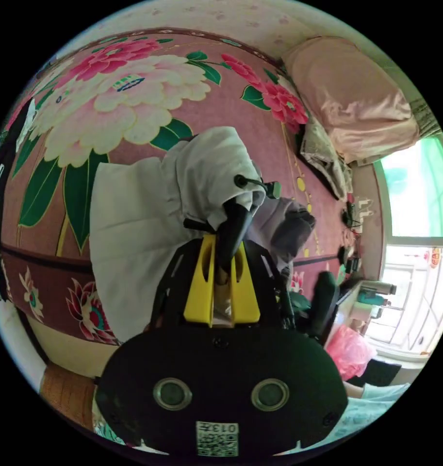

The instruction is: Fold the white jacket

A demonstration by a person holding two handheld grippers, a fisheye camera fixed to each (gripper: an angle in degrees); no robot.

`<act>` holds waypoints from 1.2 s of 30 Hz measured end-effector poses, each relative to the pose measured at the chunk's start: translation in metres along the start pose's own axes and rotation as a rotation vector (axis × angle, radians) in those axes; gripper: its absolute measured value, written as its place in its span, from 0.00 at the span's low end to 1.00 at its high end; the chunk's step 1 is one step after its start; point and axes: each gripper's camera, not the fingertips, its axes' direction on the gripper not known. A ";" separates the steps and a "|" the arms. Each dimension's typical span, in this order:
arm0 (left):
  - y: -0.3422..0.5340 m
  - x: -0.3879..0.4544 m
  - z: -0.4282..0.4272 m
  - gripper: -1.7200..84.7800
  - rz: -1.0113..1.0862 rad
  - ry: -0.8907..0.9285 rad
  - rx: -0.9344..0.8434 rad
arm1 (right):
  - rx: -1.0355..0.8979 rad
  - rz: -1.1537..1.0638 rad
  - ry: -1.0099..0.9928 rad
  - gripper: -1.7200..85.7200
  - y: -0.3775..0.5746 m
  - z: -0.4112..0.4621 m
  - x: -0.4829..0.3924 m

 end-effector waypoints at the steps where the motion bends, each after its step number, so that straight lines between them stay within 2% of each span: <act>1: -0.001 0.008 0.012 0.06 -0.016 -0.042 -0.001 | 0.001 0.019 0.045 0.02 0.009 -0.016 0.002; 3: -0.002 0.022 0.025 0.07 -0.030 -0.076 -0.019 | 0.016 0.028 0.156 0.02 0.026 -0.045 0.001; 6: 0.002 0.056 0.036 0.11 0.052 -0.175 -0.015 | 0.167 0.036 0.346 0.02 0.050 -0.094 -0.003; 8: 0.004 0.076 0.047 0.17 0.081 -0.195 -0.019 | 0.227 0.004 0.355 0.02 0.055 -0.107 -0.004; 12: 0.005 0.117 0.078 0.32 0.240 -0.228 -0.103 | 0.144 0.050 0.338 0.02 0.055 -0.095 0.002; 14: 0.009 0.138 0.079 0.34 0.307 -0.255 -0.108 | 0.151 0.065 0.344 0.02 0.060 -0.105 -0.004; 16: 0.011 0.139 0.069 0.34 0.341 -0.180 -0.119 | 0.162 0.053 0.367 0.03 0.065 -0.116 -0.012; 19: 0.024 0.123 0.036 0.33 0.393 0.000 -0.155 | 0.253 0.100 0.400 0.03 0.074 -0.146 -0.020; 22: 0.045 0.088 -0.019 0.29 0.346 0.171 -0.027 | 0.340 0.062 0.316 0.05 0.069 -0.168 -0.039; 24: 0.055 0.062 -0.045 0.29 0.267 0.137 0.055 | 0.359 -0.043 0.262 0.08 0.058 -0.171 -0.065; 26: 0.065 0.029 -0.066 0.30 0.211 -0.060 0.167 | 0.360 -0.138 0.191 0.09 0.043 -0.167 -0.106; 28: 0.069 -0.002 -0.070 0.31 0.109 -0.212 0.227 | 0.350 -0.208 0.241 0.09 0.035 -0.158 -0.137; 31: 0.063 -0.064 -0.055 0.33 -0.054 -0.037 0.145 | 0.263 -0.160 0.443 0.09 0.033 -0.121 -0.149; 32: 0.060 -0.079 -0.046 0.33 -0.066 0.036 0.111 | 0.183 -0.119 0.414 0.08 0.034 -0.106 -0.142; 36: 0.050 -0.098 -0.004 0.33 0.048 -0.003 -0.062 | 0.032 -0.114 0.499 0.04 0.054 -0.061 -0.131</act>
